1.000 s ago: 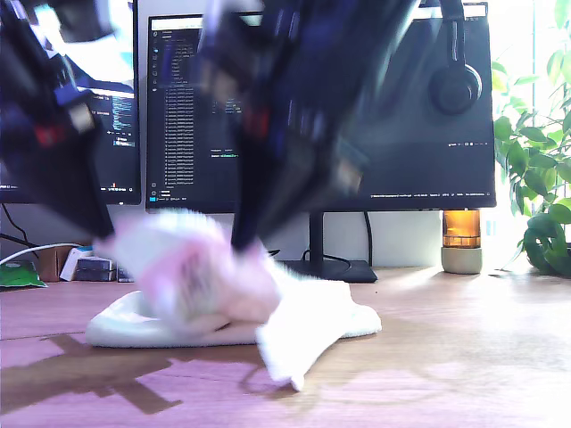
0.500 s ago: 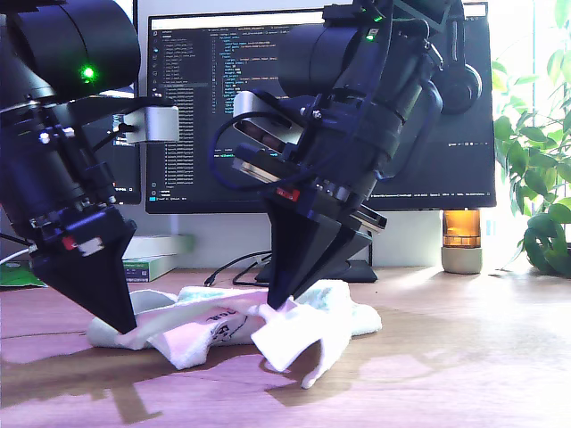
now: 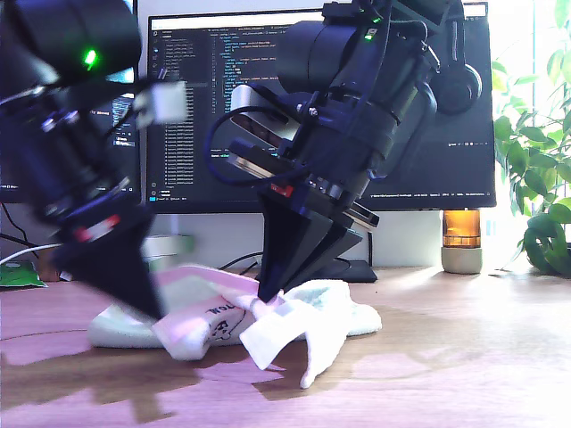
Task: Fold the tea towel to a neat square and place it to the right
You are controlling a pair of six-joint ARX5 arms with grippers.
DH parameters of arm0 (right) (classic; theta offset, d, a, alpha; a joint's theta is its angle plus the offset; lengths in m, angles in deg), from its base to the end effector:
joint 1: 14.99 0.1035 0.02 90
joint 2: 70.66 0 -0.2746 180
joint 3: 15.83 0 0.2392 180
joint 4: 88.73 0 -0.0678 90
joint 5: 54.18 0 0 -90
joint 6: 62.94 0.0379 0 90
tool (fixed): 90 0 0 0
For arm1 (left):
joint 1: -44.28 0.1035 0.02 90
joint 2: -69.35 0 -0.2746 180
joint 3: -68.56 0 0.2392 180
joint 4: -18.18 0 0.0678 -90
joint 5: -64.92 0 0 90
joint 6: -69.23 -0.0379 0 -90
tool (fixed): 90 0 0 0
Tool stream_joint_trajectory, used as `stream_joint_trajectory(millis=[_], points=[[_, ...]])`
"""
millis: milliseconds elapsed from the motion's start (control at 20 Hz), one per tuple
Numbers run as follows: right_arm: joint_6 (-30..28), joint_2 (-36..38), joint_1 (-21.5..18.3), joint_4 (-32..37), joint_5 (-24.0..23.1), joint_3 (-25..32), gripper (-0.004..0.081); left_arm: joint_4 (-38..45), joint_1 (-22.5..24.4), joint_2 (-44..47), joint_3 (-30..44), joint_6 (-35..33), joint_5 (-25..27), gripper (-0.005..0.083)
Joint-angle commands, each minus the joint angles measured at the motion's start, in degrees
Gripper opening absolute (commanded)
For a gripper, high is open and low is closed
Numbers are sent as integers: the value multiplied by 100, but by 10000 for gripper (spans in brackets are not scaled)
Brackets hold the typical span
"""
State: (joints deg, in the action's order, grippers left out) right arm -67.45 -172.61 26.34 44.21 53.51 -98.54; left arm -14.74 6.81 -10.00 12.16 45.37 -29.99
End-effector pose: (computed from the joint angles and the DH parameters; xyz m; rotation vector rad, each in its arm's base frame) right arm 0.2511 0.2361 0.1982 -0.3103 1.1447 0.9561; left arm 0.1954 -0.1539 0.1927 0.6459 0.8085 -0.8764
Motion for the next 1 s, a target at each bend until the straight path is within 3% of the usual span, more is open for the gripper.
stream_joint_trajectory(millis=[0,200,400,600,950], points=[[0,22,-9,39,37,-13,-13,48,-9,72,111,-181,96,377],[0,22,-9,39,37,-13,-13,116,70,103,111,-367,142,377],[2,22,-9,-4,37,-13,-13,605,280,94,111,-369,-411,363],[4,22,-9,-7,37,-13,-13,595,553,92,111,-710,-1045,267],[4,22,-9,7,37,-13,-13,579,688,-98,111,-772,-1440,295]])
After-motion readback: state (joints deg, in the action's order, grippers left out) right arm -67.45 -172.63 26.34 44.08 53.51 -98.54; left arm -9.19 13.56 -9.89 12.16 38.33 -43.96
